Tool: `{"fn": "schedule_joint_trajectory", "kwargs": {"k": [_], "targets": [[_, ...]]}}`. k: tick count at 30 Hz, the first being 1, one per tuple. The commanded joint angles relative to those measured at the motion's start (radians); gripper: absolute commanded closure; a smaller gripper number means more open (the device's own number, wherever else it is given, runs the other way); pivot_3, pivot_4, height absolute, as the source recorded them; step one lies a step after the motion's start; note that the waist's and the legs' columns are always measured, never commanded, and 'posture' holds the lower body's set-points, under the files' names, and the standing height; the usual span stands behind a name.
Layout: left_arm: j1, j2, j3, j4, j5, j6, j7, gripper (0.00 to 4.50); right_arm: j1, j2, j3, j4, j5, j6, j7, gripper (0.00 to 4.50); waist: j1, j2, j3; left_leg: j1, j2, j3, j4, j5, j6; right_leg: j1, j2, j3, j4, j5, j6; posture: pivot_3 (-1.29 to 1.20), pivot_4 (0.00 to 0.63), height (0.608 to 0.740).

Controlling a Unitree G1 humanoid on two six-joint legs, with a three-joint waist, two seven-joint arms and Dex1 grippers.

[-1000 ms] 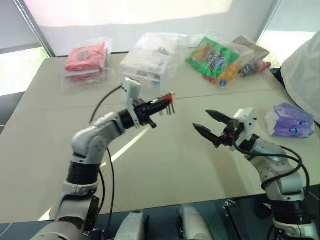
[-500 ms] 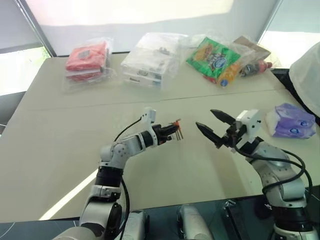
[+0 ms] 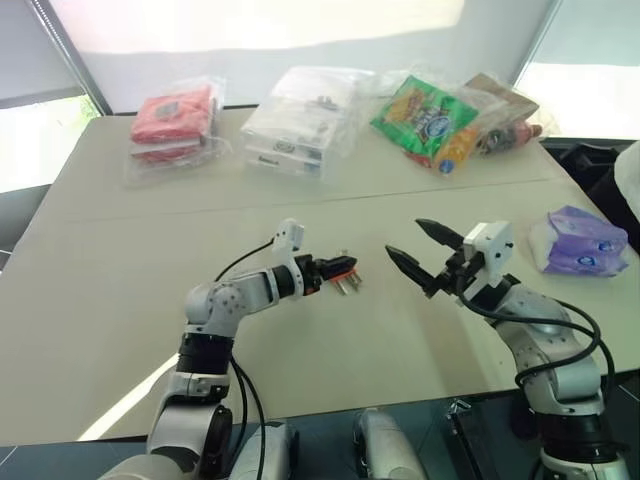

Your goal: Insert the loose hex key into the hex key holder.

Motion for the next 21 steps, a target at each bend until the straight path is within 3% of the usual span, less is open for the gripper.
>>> {"fn": "schedule_joint_trajectory", "kwargs": {"k": [1,5,9,17,21], "targets": [[0.007,0.115,-0.050,-0.040,0.124,-0.087,-0.024,0.03,-0.035,-0.028,-0.003,-0.001,0.001,-0.014,0.036,0.56,-0.004,0.000,0.000,0.000,0.000,0.000,0.000,0.000,0.000,0.000,0.000,0.000,0.000,0.000,0.000,0.00,0.150,0.740],[0.009,0.256,-0.174,-0.112,0.268,-0.286,-0.144,0.03,-0.065,-0.108,0.010,0.018,0.008,0.008,0.133,0.56,0.000,0.000,0.000,0.000,0.000,0.000,-0.001,0.000,0.000,-0.001,0.001,0.000,0.000,0.000,0.000,0.00,0.150,0.740],[-0.006,0.345,-0.195,-0.163,0.317,-0.382,-0.243,0.03,-0.102,-0.221,0.032,0.044,0.009,0.036,0.259,0.56,0.011,0.000,0.000,-0.002,-0.001,0.000,0.000,0.000,0.000,-0.001,-0.001,0.000,-0.002,0.000,0.000,0.00,0.150,0.740],[0.075,0.605,-0.136,-0.367,0.241,-0.397,-0.539,0.03,-0.271,-0.462,0.103,0.158,-0.040,0.034,0.542,0.56,0.013,0.001,0.001,-0.002,0.000,0.001,0.000,-0.003,0.005,-0.001,-0.001,0.000,-0.003,0.000,0.000,0.00,0.150,0.740],[0.119,0.668,-0.096,-0.429,0.193,-0.368,-0.588,0.03,-0.302,-0.513,0.130,0.175,-0.060,0.016,0.620,0.56,0.013,0.001,0.001,-0.002,0.001,0.000,0.000,-0.003,0.006,-0.001,-0.002,0.000,-0.003,0.000,0.000,0.00,0.150,0.740]]}}
